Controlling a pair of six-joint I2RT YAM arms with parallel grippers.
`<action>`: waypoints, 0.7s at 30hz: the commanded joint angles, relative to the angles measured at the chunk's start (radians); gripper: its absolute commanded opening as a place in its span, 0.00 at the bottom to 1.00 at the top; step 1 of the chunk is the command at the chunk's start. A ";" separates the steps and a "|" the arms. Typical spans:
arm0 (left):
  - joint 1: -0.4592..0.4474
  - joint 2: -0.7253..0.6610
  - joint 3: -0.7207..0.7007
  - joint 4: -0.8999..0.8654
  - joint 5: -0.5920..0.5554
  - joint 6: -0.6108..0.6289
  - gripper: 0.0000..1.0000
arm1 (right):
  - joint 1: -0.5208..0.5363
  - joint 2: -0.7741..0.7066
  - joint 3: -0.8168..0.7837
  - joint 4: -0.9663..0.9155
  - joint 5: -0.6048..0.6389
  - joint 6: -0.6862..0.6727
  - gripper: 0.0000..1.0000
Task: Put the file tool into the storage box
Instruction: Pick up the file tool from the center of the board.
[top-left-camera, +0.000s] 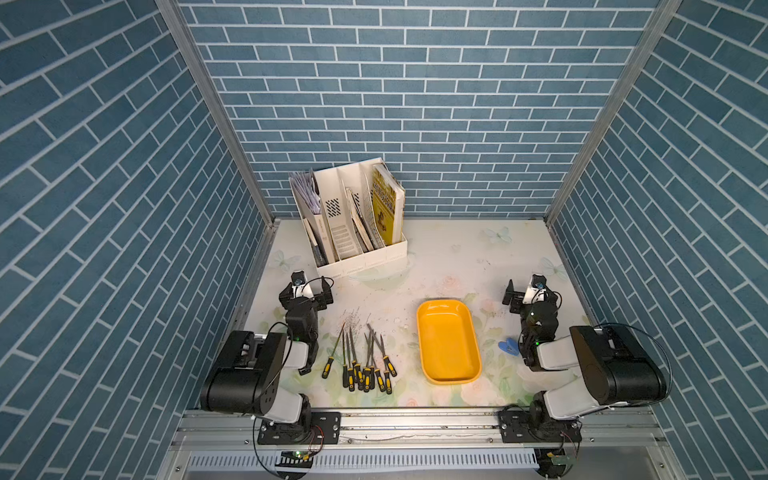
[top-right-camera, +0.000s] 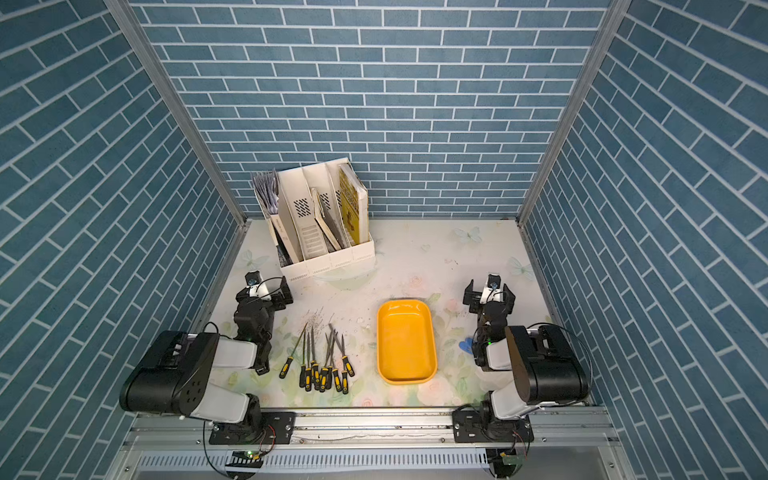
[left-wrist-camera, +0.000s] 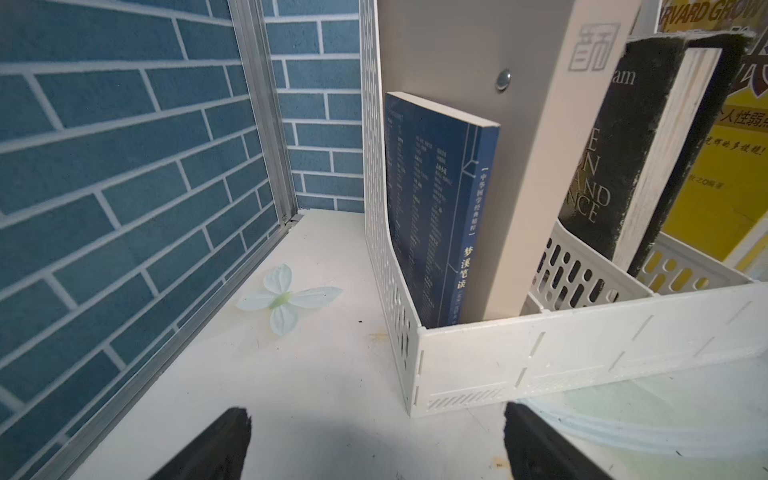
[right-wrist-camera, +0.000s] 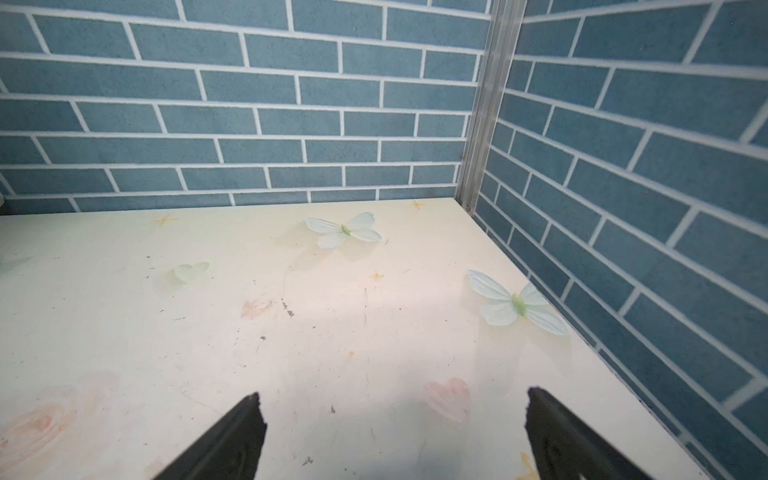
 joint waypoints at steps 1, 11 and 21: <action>0.008 0.007 0.013 0.016 -0.008 0.011 1.00 | -0.004 0.009 0.012 0.031 0.015 -0.021 1.00; 0.008 0.007 0.013 0.016 -0.008 0.012 1.00 | -0.005 0.009 0.013 0.031 0.016 -0.021 1.00; 0.005 -0.090 0.170 -0.320 0.008 0.019 1.00 | -0.005 -0.045 -0.003 0.017 0.018 -0.019 0.99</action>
